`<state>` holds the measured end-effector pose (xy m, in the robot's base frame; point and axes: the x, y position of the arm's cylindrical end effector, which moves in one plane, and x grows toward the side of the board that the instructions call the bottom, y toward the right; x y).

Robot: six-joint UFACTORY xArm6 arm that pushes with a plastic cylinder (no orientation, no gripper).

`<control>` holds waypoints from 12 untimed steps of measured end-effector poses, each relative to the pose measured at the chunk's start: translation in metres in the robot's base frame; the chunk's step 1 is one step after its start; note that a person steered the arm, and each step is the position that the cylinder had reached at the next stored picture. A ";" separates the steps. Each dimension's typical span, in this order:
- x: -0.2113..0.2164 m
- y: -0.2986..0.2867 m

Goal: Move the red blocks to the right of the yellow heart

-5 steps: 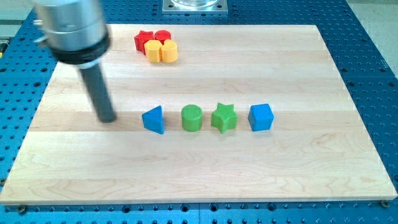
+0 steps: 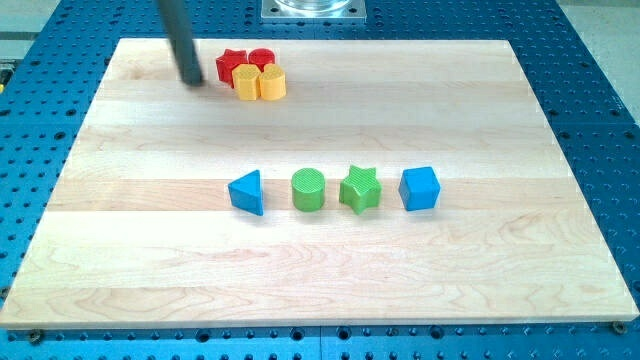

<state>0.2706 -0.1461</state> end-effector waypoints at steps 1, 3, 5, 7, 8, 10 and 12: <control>-0.016 0.040; -0.038 0.071; -0.024 0.162; -0.037 0.210; -0.035 0.254; 0.012 0.232; 0.005 0.198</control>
<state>0.2753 0.0522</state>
